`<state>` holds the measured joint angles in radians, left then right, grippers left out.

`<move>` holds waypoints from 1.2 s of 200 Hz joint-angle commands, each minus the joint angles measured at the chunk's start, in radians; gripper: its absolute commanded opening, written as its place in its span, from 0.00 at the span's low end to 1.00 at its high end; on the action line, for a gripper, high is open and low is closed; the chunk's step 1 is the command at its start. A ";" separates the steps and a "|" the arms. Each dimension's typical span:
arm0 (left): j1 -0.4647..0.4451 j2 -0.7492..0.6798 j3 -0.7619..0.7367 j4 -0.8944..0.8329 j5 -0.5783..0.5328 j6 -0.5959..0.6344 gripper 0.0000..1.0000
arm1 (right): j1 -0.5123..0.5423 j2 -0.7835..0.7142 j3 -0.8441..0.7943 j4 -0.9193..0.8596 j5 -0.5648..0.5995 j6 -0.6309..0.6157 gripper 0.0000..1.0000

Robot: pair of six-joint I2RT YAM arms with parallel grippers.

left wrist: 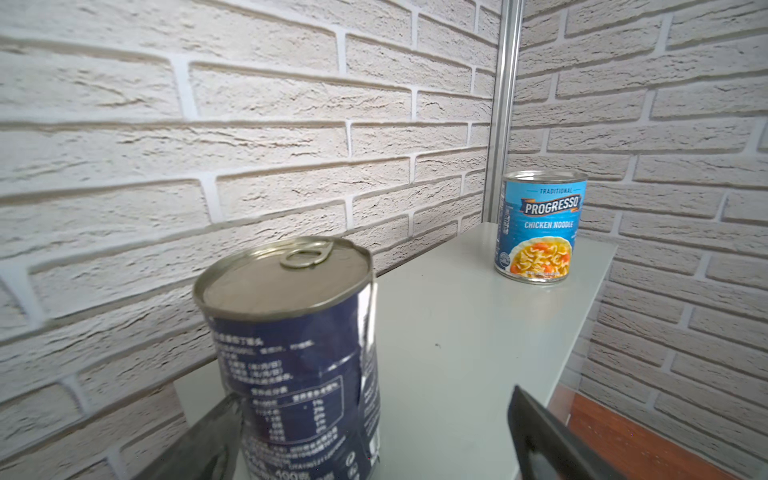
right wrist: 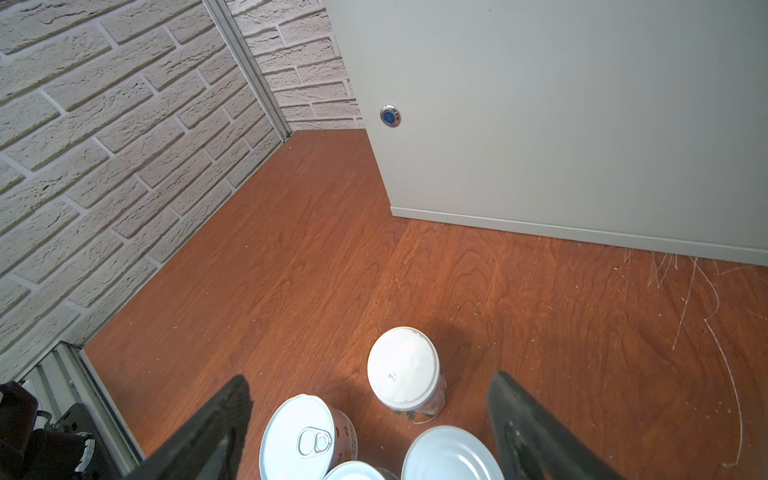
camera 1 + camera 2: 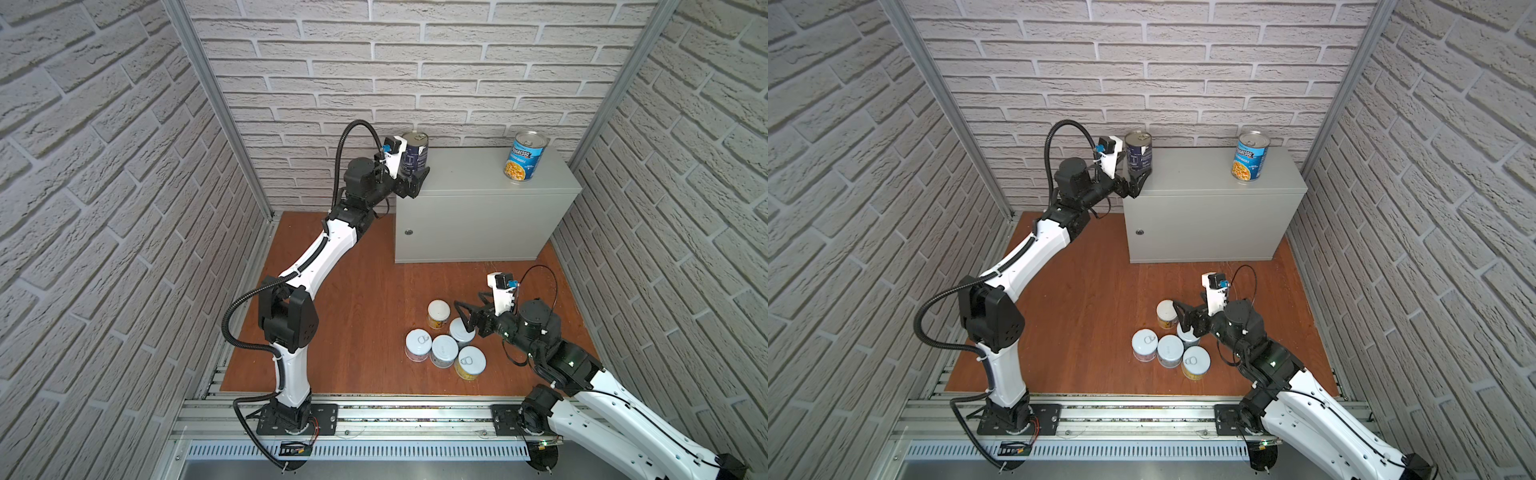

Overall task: Place and organize the canned foods onto the counter
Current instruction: 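Lower the purple can onto the cabinet top with the left gripper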

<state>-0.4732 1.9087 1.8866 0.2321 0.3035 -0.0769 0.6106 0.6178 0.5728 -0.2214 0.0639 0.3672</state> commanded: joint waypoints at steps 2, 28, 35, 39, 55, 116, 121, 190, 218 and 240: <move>-0.029 -0.050 -0.023 0.010 -0.065 0.105 0.98 | 0.000 -0.026 -0.013 -0.002 0.012 0.018 0.90; -0.033 -0.050 -0.026 0.013 -0.030 0.102 0.98 | -0.001 -0.048 -0.017 -0.017 0.023 0.018 0.90; -0.034 -0.047 -0.024 0.015 -0.025 0.098 0.98 | -0.002 -0.055 -0.017 -0.019 0.024 0.019 0.90; -0.034 -0.046 -0.023 0.015 -0.024 0.094 0.98 | -0.001 -0.058 -0.018 -0.021 0.025 0.020 0.90; -0.034 -0.037 -0.011 0.012 -0.025 0.086 0.98 | -0.001 -0.068 -0.019 -0.029 0.029 0.024 0.90; -0.023 0.055 0.107 -0.032 -0.009 0.067 0.98 | -0.001 -0.086 -0.013 -0.059 0.047 0.024 0.90; -0.021 0.064 0.116 -0.034 -0.004 0.060 0.98 | 0.000 -0.086 -0.012 -0.062 0.050 0.024 0.90; -0.010 0.110 0.149 -0.010 0.025 0.024 0.98 | -0.001 -0.101 -0.006 -0.094 0.078 0.012 0.90; -0.011 0.065 0.081 0.015 0.027 0.024 0.98 | -0.002 -0.107 -0.014 -0.093 0.080 0.015 0.90; -0.016 0.008 -0.006 0.052 0.019 0.025 0.98 | -0.002 -0.096 -0.011 -0.091 0.077 0.016 0.90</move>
<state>-0.4847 2.0022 1.9644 0.2024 0.3141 -0.0471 0.6106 0.5182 0.5652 -0.3351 0.1314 0.3851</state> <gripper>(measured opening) 0.983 0.901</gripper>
